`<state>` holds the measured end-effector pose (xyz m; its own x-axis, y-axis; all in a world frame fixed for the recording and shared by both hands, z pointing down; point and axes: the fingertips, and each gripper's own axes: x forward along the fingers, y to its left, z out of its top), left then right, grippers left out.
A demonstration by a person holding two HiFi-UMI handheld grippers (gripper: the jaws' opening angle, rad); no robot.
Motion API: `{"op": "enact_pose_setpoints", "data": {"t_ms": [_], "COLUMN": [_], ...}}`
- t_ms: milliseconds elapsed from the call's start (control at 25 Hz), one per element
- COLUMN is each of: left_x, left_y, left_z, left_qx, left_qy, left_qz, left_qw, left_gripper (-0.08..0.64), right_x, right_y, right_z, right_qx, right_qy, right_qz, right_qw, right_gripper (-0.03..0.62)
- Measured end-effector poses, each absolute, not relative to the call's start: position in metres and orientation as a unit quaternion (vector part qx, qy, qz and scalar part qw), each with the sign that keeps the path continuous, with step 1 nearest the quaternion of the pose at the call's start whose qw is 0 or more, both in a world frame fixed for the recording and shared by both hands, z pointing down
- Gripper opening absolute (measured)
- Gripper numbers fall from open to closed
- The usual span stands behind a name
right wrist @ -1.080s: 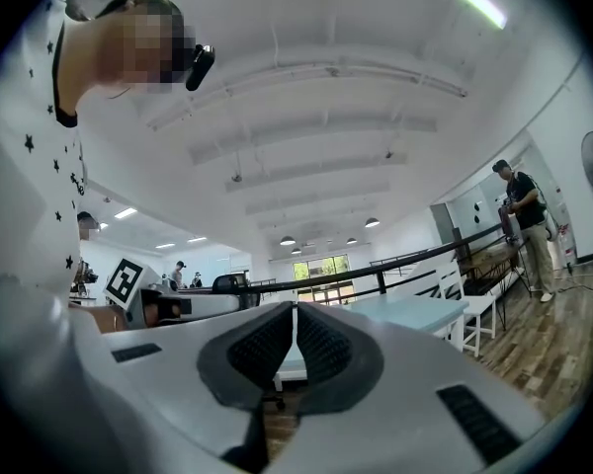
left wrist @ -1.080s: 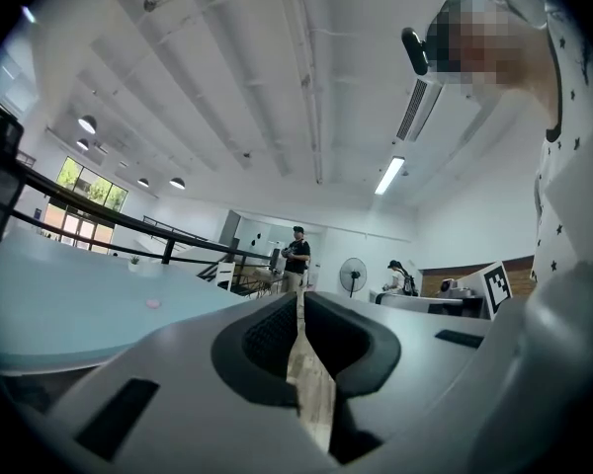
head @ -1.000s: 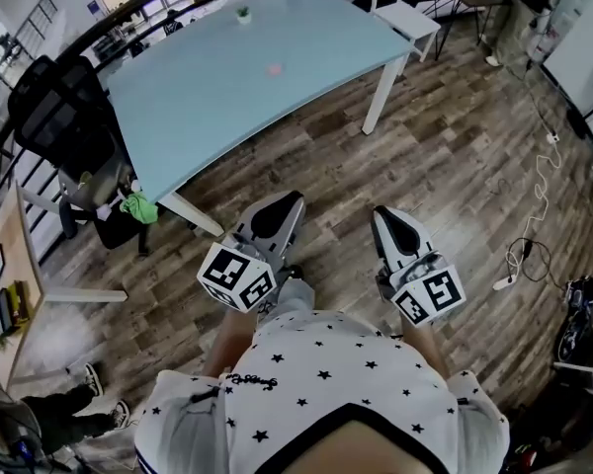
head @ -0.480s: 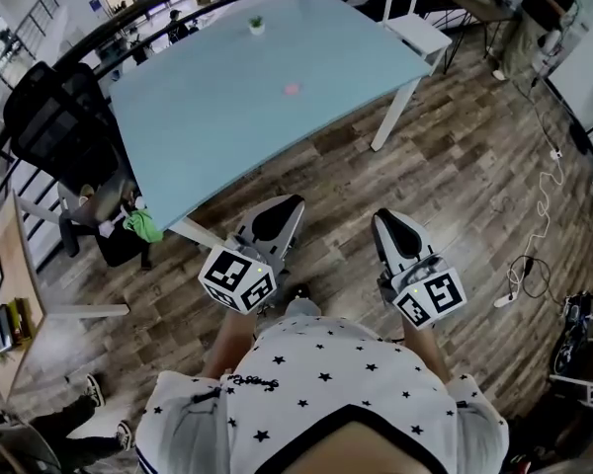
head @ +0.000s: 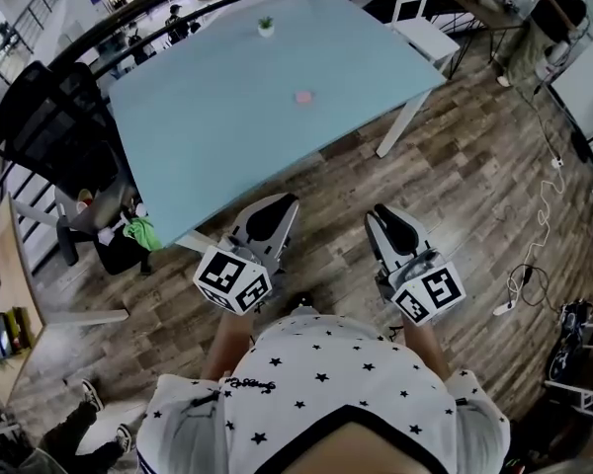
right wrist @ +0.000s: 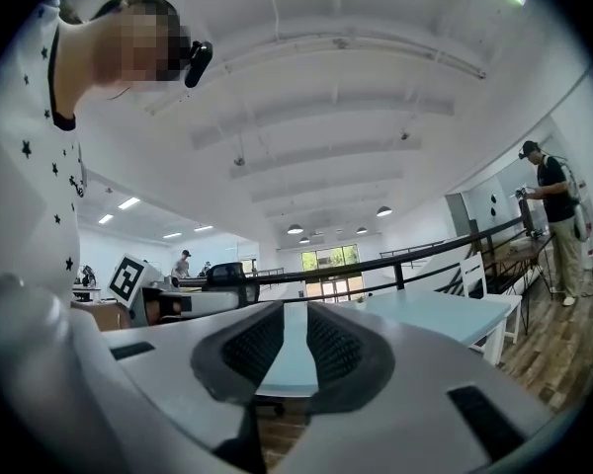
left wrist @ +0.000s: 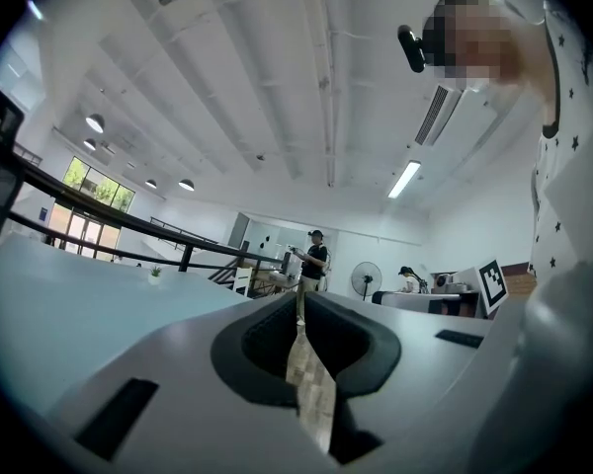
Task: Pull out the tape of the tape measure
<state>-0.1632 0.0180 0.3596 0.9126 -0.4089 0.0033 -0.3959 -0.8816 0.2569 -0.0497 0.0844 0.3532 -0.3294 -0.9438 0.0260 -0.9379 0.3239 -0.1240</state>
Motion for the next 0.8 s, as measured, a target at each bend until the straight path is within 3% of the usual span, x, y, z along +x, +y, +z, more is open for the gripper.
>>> {"op": "enact_pose_setpoints", "data": {"t_ms": [800], "left_x": [-0.158], "left_y": [-0.073], "left_z": [0.382], "left_qx": [0.927], "left_qy": [-0.351], "left_qz": [-0.013], "left_qw": [0.132], "left_gripper": [0.044], "right_x": [-0.02], "right_y": [-0.057], "right_z": [0.368], "right_qx": [-0.454], "right_qy": [0.888], "right_qz": [-0.07], "right_qw": [0.022], "right_gripper": [0.087]}}
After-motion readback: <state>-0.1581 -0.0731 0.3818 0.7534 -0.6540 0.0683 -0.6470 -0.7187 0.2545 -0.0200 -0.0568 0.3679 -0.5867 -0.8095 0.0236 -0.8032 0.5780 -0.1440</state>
